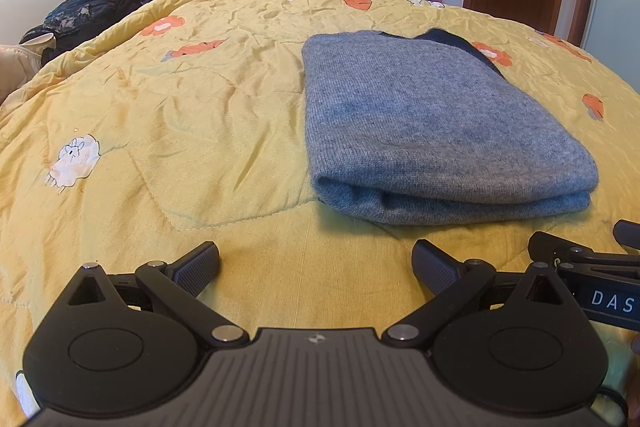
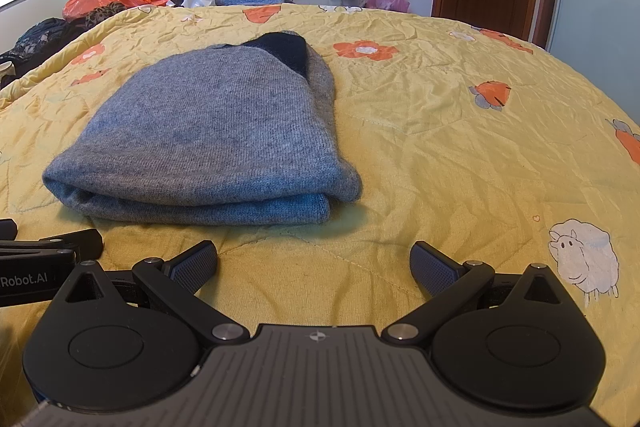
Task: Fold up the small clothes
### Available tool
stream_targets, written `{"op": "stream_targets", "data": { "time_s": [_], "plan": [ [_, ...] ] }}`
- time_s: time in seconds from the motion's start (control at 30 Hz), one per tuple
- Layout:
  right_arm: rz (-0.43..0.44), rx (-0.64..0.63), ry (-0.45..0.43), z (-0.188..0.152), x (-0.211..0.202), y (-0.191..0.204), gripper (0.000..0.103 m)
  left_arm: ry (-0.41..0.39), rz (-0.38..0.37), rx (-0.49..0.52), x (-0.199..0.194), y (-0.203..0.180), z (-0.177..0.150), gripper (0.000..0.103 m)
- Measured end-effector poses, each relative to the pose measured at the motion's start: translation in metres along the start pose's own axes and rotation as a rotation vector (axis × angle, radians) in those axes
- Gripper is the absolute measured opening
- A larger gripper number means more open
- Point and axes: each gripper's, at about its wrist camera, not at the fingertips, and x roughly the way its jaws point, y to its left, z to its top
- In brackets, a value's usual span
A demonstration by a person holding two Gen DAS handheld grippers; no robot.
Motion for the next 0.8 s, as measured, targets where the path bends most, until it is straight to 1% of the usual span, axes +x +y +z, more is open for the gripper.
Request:
{"op": "stream_targets", "data": {
  "time_s": [0.37,0.43,0.5,0.53,0.67,0.8],
  "plan": [
    [0.001,0.001,0.000,0.000,0.000,-0.001,0.103,0.005,-0.001,0.003,-0.001,0.000,0.000,0.103],
    [0.003,-0.001,0.007,0.000,-0.001,0.000,0.103,0.025,0.002,-0.001,-0.002,0.001,0.002,0.103],
    [0.011,-0.009,0.040,0.003,-0.005,0.000,0.103,0.061,0.012,-0.019,-0.006,0.002,0.006,0.103],
    [0.023,-0.010,0.053,0.004,-0.011,-0.001,0.102,0.062,0.012,-0.028,-0.009,0.003,0.007,0.103],
    [0.037,0.014,0.027,0.006,-0.036,-0.007,0.103,0.005,0.018,-0.023,-0.035,0.001,0.010,0.103],
    [0.045,0.040,0.031,0.007,-0.044,-0.012,0.103,-0.013,-0.021,0.013,-0.054,-0.007,0.010,0.103]
  ]
}}
